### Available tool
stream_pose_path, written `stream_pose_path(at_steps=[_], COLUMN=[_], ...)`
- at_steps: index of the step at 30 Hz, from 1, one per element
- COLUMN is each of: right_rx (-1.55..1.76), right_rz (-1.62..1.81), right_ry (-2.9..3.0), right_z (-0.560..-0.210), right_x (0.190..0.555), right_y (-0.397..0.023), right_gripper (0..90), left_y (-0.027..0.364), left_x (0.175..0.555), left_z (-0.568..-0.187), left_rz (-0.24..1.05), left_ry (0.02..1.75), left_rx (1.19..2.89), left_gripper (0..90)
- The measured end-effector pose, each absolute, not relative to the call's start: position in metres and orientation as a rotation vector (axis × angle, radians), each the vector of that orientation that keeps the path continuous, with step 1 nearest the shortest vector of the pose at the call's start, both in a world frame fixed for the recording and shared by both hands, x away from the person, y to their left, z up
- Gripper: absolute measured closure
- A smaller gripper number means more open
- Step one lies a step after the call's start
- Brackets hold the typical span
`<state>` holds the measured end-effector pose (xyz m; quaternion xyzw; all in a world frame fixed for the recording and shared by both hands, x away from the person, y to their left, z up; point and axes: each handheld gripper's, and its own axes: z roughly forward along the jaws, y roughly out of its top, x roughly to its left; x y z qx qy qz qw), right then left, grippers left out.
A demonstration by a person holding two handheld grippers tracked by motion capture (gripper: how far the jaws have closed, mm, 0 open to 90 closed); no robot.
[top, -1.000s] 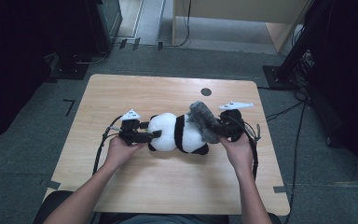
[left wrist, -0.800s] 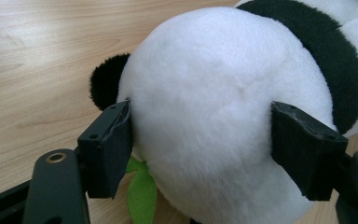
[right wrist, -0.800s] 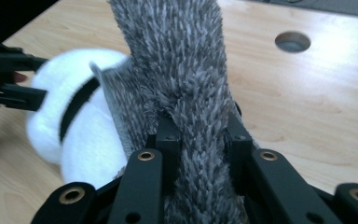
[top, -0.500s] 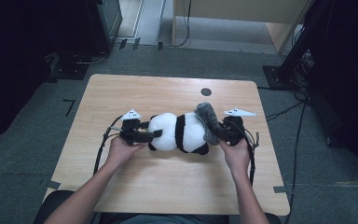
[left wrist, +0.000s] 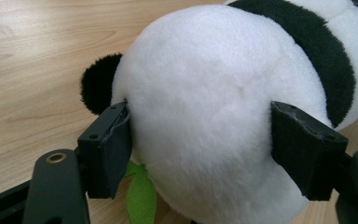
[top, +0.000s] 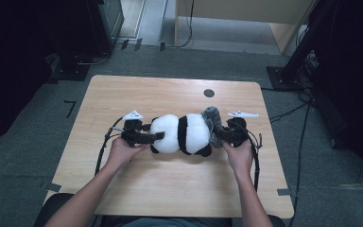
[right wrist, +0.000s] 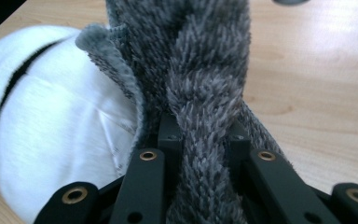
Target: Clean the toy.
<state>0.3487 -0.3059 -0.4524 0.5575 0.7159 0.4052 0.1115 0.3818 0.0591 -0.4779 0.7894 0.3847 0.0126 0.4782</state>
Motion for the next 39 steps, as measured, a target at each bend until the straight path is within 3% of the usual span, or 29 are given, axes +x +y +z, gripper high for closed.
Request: stream_pose_path(at_steps=[17, 28, 39], right_rx=[1.803, 1.777, 1.592], right_rz=[1.031, 1.172, 1.268], right_ry=[2.257, 2.055, 2.037], right_z=[-0.491, -0.448, -0.393], right_x=[0.365, 0.351, 0.332], right_y=[-0.306, -0.343, -0.328], right_gripper=[75.4, 75.2, 75.1], left_y=[0.063, 0.062, 0.062], left_x=[0.381, 0.381, 0.381], left_z=[-0.481, -0.480, -0.480], left_rz=[0.025, 0.033, 0.034], left_ry=[0.925, 0.923, 0.926], left_rx=[1.911, 1.918, 1.916], left_gripper=[24.7, 24.6, 24.6])
